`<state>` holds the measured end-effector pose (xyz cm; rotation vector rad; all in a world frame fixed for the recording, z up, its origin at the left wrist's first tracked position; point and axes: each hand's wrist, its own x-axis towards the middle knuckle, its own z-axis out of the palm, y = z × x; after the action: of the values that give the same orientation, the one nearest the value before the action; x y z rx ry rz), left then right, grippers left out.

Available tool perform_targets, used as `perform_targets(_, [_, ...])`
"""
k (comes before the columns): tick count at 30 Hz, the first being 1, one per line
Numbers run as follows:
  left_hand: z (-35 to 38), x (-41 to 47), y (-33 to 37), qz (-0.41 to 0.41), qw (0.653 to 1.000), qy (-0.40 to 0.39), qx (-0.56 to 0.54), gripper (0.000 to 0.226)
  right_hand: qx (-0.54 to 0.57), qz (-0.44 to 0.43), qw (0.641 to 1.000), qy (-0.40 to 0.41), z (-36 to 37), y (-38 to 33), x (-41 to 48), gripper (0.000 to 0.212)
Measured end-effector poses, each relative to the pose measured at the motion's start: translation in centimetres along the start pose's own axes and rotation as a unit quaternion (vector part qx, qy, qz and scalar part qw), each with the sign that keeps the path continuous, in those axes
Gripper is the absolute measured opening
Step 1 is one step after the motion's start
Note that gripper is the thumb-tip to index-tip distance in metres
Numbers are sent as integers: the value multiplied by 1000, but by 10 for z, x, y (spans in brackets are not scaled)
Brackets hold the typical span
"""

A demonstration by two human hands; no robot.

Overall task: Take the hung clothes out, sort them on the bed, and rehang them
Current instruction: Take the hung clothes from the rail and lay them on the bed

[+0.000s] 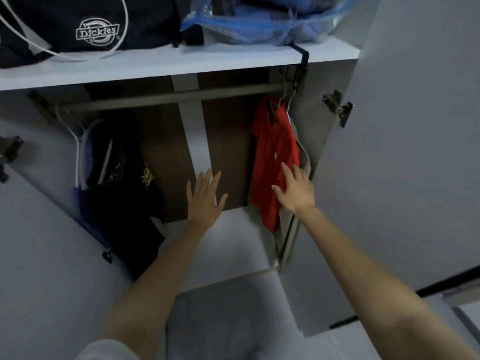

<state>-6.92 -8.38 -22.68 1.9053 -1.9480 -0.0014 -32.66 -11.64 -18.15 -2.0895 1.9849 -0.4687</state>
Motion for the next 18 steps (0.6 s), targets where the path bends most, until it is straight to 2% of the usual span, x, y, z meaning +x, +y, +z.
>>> perform_targets(4, [-1, 13, -23, -18, 999, 37, -14, 61, -10, -27, 1000, -6, 9, -15, 36, 72])
perform_targets(11, [-11, 43, -81, -71, 995, 60, 21, 62, -19, -106, 994, -14, 35, -79, 87, 71])
perform_targets(18, [-35, 66, -155, -150, 979, 112, 77, 66, -22, -136, 990, -31, 57, -130, 126, 72])
